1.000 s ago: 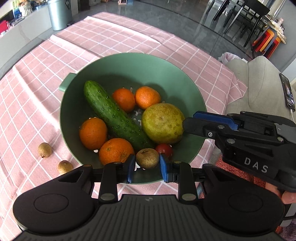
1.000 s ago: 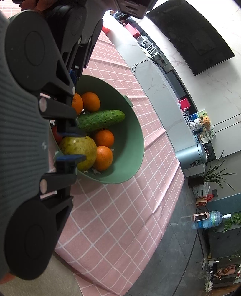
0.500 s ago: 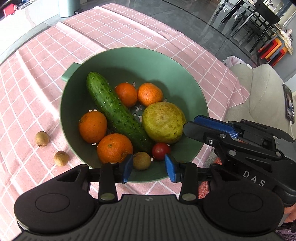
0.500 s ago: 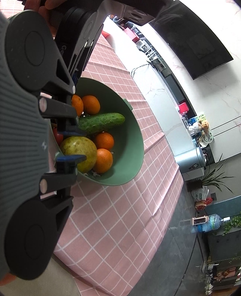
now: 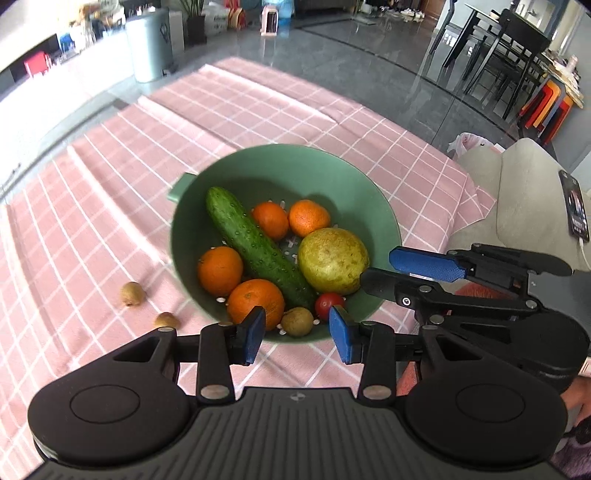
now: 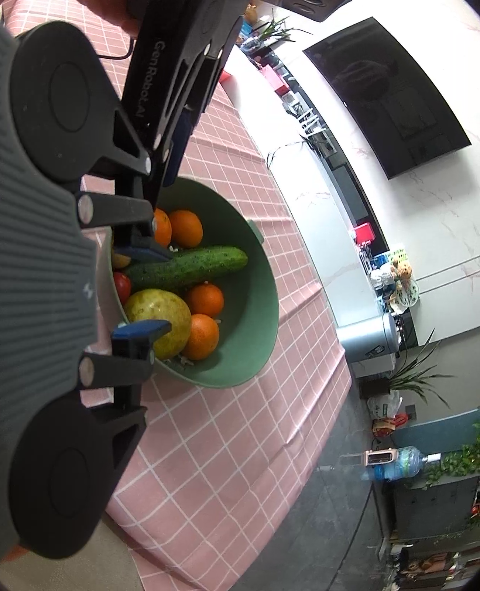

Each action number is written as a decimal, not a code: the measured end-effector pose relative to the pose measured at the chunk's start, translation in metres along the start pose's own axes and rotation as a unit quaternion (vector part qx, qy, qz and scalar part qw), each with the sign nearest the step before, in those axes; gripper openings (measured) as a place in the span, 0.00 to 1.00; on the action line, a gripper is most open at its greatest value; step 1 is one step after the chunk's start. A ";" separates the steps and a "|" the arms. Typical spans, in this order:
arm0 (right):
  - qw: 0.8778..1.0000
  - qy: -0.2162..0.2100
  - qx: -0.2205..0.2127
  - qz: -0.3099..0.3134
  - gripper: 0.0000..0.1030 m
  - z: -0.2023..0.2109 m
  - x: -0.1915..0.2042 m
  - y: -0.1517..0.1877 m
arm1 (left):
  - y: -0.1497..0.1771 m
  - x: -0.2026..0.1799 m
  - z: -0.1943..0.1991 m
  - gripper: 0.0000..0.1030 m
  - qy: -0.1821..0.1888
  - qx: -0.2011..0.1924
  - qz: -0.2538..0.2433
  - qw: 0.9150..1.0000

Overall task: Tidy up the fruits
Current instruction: 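Move both tools back to the two remaining longans and grasp one with the right tool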

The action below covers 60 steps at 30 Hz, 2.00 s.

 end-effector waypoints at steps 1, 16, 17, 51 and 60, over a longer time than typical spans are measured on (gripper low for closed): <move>1.000 -0.003 0.000 0.005 0.30 0.002 0.003 0.001 | 0.003 0.000 0.005 0.47 -0.004 -0.005 -0.004 1.000; 0.993 -0.075 0.023 0.086 0.33 0.011 0.074 0.024 | 0.070 0.050 0.039 0.47 -0.042 -0.016 0.045 0.998; 0.993 -0.076 0.025 0.092 0.33 0.010 0.078 0.026 | 0.073 0.054 0.039 0.47 -0.044 -0.015 0.049 0.998; 0.932 0.061 0.041 0.355 0.21 -0.112 0.167 0.045 | 0.090 0.153 -0.028 0.47 -0.093 0.013 0.052 0.994; 0.914 0.090 0.031 0.394 0.19 -0.133 0.178 0.050 | 0.087 0.165 -0.035 0.46 -0.090 0.006 0.058 0.994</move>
Point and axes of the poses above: each gripper's, at about its wrist camera, not at the fingertips, and z roughly against the way its jaws point, x to its left, y to its underside, the point moved 2 cm from there along -z, roughly the way its jaws point, and after that the axes turned 1 degree about z, right-handed, at the moved point
